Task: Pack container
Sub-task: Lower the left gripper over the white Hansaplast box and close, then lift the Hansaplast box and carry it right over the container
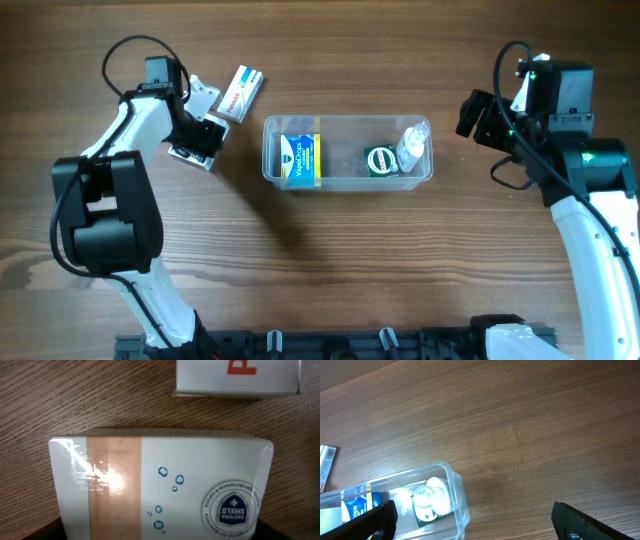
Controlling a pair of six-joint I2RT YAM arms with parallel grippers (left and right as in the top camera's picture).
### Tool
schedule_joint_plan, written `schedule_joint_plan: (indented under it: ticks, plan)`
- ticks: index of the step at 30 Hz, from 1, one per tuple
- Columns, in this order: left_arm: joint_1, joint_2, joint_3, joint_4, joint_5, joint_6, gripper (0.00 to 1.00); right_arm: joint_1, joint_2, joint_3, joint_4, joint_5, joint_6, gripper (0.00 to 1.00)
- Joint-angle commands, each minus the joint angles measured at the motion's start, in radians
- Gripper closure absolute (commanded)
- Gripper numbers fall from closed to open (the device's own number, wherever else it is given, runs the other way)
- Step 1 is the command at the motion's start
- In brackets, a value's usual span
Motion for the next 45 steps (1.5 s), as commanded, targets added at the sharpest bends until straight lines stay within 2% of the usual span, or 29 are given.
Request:
schedule_joint_plan:
  ticks: [1, 9, 13, 22, 29, 34, 45]
  plan:
    - [0.003, 0.009, -0.002, -0.003, -0.003, -0.002, 0.26, -0.002, 0.002, 0.010, 0.000, 0.006, -0.014, 0.00]
    - [-0.017, -0.066, -0.001, -0.005, -0.002, -0.004, 0.30, -0.001, 0.002, 0.010, 0.000, 0.006, -0.014, 0.00]
    - [-0.033, -0.125, -0.001, -0.005, -0.002, -0.042, 0.26, -0.001, 0.002, 0.010, 0.000, 0.005, -0.014, 0.00]
    - [-0.124, -0.281, 0.009, -0.004, 0.002, -0.237, 0.26, -0.002, 0.002, 0.010, 0.000, 0.006, -0.014, 0.00]
    - [-0.267, -0.429, 0.009, -0.006, 0.002, -0.472, 0.28, -0.001, 0.002, 0.010, 0.000, 0.006, -0.014, 0.00]
    - [-0.377, -0.521, 0.009, 0.001, 0.002, -0.597, 0.28, -0.002, 0.002, 0.010, 0.000, 0.006, -0.014, 0.00]
    - [-0.590, -0.514, 0.008, 0.013, 0.001, -0.837, 0.29, -0.002, 0.002, 0.010, 0.000, 0.005, -0.014, 0.00]
